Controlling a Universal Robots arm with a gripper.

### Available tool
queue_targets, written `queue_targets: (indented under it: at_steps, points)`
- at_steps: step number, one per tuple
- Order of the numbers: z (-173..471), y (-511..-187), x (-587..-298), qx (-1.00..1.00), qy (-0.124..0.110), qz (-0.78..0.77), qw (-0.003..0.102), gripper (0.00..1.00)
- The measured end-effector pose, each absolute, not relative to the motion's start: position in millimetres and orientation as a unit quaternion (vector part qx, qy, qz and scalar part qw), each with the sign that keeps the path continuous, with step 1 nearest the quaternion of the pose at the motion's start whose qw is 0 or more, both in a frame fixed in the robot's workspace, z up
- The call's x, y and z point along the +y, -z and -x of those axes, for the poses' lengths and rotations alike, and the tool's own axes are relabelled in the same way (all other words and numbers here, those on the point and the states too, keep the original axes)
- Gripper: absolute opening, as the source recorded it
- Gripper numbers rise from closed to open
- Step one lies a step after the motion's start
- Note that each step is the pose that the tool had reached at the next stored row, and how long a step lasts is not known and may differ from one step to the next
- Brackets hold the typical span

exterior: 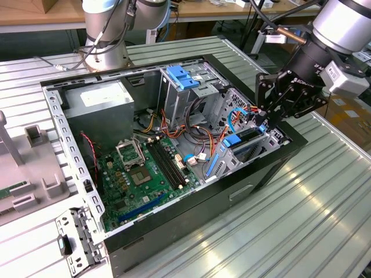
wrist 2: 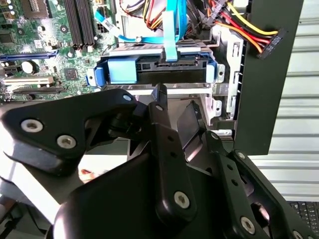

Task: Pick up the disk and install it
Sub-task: 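Insert the first disk wire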

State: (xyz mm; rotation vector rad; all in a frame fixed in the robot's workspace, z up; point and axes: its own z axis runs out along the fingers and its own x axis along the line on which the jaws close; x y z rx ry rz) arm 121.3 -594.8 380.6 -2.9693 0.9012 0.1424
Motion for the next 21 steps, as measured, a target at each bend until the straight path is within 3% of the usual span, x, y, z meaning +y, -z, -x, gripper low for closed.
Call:
queue_targets:
  at_steps: [21]
  points:
    - [-152.6, -380.2, -589.7, 0.288, -0.046, 0.956, 0.017, 0.36]
